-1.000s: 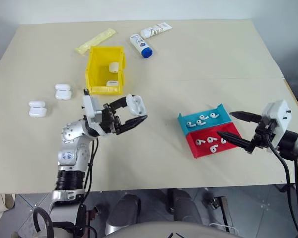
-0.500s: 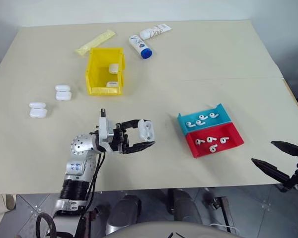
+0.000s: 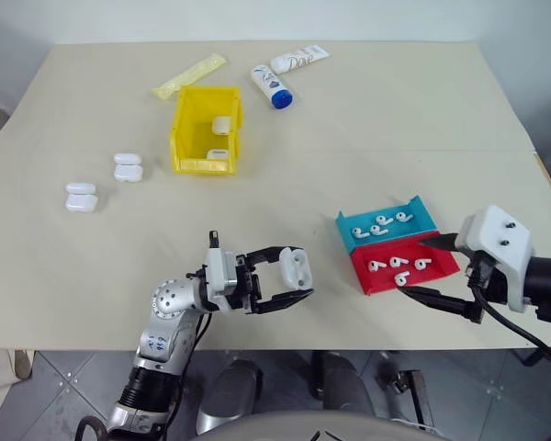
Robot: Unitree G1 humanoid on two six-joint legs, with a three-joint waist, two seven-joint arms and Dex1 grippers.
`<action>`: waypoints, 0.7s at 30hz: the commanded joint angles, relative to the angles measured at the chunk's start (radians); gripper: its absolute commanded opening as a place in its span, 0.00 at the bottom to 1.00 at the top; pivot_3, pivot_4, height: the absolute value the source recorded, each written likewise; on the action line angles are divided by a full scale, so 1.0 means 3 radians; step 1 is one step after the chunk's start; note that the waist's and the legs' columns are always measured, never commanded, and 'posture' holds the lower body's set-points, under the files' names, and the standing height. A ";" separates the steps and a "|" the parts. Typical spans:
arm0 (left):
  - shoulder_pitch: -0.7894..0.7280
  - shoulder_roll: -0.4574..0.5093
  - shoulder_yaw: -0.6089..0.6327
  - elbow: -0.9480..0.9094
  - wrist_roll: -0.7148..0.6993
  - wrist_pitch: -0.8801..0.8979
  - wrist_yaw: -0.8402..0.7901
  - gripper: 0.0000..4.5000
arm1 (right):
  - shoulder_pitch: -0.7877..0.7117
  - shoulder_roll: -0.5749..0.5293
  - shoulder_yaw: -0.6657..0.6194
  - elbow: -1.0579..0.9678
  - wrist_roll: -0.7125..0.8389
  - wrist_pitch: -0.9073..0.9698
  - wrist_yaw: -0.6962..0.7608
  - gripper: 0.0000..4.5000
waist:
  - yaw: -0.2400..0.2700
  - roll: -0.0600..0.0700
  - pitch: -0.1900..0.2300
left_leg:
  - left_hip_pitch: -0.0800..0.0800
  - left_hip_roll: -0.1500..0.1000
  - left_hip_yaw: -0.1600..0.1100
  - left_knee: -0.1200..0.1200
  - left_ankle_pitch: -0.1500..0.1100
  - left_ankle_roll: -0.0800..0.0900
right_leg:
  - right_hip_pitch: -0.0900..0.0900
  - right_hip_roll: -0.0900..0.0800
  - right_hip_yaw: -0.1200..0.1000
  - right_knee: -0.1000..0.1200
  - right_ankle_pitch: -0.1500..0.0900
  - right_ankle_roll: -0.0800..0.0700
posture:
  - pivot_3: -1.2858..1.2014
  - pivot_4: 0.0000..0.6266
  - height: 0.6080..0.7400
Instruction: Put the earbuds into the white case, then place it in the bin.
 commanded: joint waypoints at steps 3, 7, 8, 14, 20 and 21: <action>0.0036 -0.0050 -0.0116 -0.0202 0.0062 -0.0055 0.0191 0.62 | -0.0360 -0.0273 0.0609 0.0334 -0.0412 -0.0162 0.0156 0.80 | 0.0000 0.0001 0.0000 | -0.0001 0.0000 0.0001 -0.0001 0.0000 0.0000 | -0.0003 0.0001 0.0000 0.0000 0.0000 0.0001 | 0.52 0.24 1.00; 0.0034 -0.0049 -0.0146 -0.0204 0.0069 -0.0068 0.0254 0.62 | -0.0506 -0.0398 0.0926 0.0494 -0.0693 -0.0379 0.0331 0.80 | -0.0003 0.0002 -0.0001 | -0.0001 0.0001 0.0002 -0.0002 0.0000 -0.0001 | -0.0006 0.0002 0.0001 0.0002 0.0000 0.0001 | 0.52 0.24 1.00; 0.0036 -0.0049 -0.0154 -0.0202 0.0072 -0.0072 0.0264 0.62 | -0.0545 -0.0417 0.0990 0.0536 -0.0725 -0.0379 0.0380 0.80 | -0.0003 0.0002 -0.0001 | -0.0001 0.0001 0.0002 -0.0001 0.0000 -0.0001 | -0.0006 0.0002 0.0001 0.0003 0.0000 0.0001 | 0.52 0.24 1.00; 0.0012 -0.0075 -0.0176 -0.0153 0.0114 -0.0129 0.0314 0.62 | -0.0865 -0.0391 0.1404 0.0938 -0.1239 -0.0821 0.0557 0.68 | -0.0012 0.0004 -0.0001 | 0.0000 0.0000 0.0004 -0.0002 0.0000 -0.0002 | -0.0006 0.0002 0.0001 0.0003 0.0001 0.0001 | 0.52 0.24 1.00; 0.0023 -0.0065 -0.0182 -0.0136 0.0113 -0.0169 0.0323 0.62 | -0.1190 -0.0292 0.1731 0.1257 -0.1590 -0.1053 0.0774 0.56 | -0.0015 0.0005 0.0000 | -0.0001 0.0002 0.0003 -0.0002 -0.0001 -0.0003 | -0.0008 0.0003 0.0001 0.0003 0.0000 0.0000 | 0.52 0.24 1.00; 0.0024 -0.0064 -0.0181 -0.0133 0.0114 -0.0176 0.0327 0.62 | -0.1224 -0.0282 0.1776 0.1297 -0.1652 -0.1115 0.0821 0.56 | -0.0016 0.0007 0.0000 | -0.0001 0.0001 0.0003 -0.0002 -0.0001 -0.0003 | -0.0008 0.0003 0.0001 0.0003 0.0000 0.0000 | 0.52 0.24 1.00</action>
